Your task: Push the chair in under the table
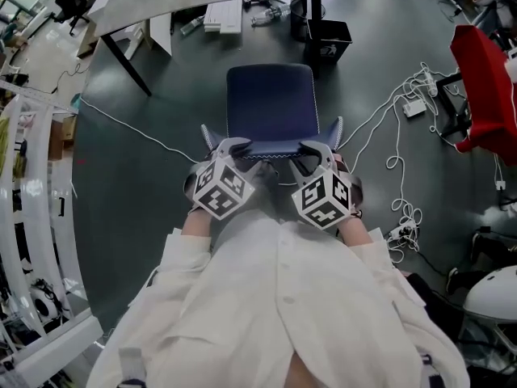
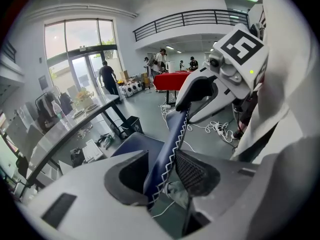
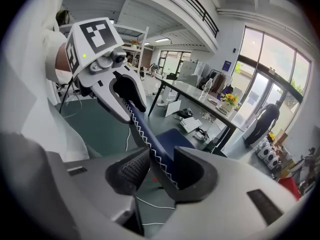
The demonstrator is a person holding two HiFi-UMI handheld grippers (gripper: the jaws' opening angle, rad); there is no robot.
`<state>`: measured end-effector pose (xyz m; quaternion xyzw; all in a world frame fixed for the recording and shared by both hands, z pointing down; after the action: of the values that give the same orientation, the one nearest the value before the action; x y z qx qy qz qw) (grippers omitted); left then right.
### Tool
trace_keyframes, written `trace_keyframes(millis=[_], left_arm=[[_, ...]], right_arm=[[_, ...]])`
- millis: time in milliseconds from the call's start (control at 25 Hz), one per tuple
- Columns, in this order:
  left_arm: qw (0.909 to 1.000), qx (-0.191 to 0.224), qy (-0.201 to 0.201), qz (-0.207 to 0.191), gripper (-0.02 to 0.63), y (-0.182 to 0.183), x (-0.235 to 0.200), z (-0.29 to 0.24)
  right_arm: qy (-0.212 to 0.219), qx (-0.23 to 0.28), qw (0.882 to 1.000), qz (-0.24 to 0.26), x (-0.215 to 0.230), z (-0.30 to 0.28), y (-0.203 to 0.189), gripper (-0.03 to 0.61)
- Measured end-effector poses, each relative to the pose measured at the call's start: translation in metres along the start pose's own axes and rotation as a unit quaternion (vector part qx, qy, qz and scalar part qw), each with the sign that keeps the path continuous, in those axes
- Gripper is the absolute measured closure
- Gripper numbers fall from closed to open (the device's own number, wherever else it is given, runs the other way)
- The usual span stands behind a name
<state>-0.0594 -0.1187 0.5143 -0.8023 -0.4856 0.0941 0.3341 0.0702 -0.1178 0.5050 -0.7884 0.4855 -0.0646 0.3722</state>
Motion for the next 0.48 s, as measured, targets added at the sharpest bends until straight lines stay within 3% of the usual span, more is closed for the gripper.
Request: trace_keyframes(millis=[480], left_arm=[[1.0,-0.003,-0.001,0.005,0.443,0.022,-0.098,-0.035]], right_arm=[[-0.004,-0.002,1.0,-0.011,0.078,-0.061,0.042,0.428]])
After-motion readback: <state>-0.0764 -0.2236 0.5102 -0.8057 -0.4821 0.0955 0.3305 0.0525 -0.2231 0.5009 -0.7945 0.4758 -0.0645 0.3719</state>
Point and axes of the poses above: the fingertips, and each gripper's own axes: z backward along the fingers, x to its right, y out of its top, the point moved 6 cm from there along z, backward along the fingers, and after that the axes turned 2 degrees about -z, right-handed, at the moved point
